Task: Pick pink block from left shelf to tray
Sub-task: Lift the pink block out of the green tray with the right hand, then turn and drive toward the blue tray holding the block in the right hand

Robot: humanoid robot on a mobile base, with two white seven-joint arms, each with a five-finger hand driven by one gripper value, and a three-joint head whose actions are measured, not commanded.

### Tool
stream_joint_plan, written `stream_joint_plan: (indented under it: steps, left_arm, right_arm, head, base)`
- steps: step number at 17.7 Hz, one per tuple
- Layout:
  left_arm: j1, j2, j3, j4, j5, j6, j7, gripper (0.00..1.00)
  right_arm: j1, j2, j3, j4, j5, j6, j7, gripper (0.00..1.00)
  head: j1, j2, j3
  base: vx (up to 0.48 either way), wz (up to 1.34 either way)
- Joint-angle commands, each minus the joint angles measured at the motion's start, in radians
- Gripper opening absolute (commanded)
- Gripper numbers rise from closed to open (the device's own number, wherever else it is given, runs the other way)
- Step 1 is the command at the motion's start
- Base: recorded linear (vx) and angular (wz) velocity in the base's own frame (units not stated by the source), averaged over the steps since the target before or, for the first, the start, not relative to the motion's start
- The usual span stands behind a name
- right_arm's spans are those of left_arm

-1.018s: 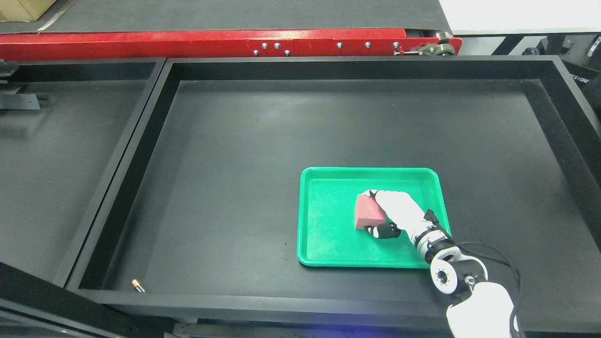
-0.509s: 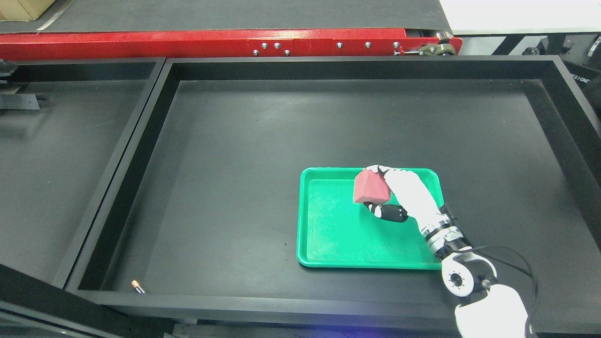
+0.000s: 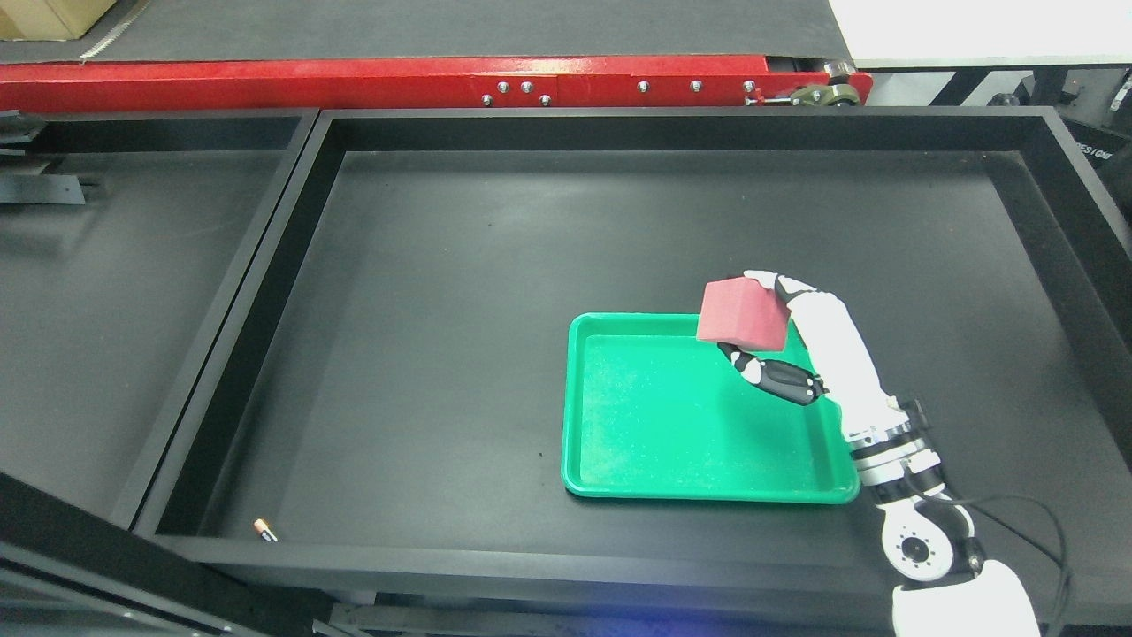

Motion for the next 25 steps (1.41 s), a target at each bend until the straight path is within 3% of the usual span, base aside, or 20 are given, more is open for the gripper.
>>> stream_joint_plan:
  steps: [1, 6, 25]
  left_arm:
    - [0.02, 0.017, 0.0, -0.017, 0.0, 0.0, 0.0, 1.0]
    - [0.02, 0.017, 0.0, -0.017, 0.0, 0.0, 0.0, 1.0]
    - [0.02, 0.017, 0.0, -0.017, 0.0, 0.0, 0.0, 1.0]
  right_arm:
    - [0.037, -0.018, -0.075, -0.046, -0.048, -0.038, -0.042, 0.04]
    - [0.058, -0.018, -0.091, -0.078, -0.051, -0.091, -0.096, 0.04]
    - [0.093, -0.018, -0.122, -0.087, -0.071, -0.1, -0.111, 0.04]
  head:
    - [0.0, 0.0, 0.0]
    - [0.0, 0.0, 0.0]
    - [0.0, 0.0, 0.0]
  base:
    - [-0.041, 0.04]
    - [-0.091, 0.14]
    - [-0.119, 0.46]
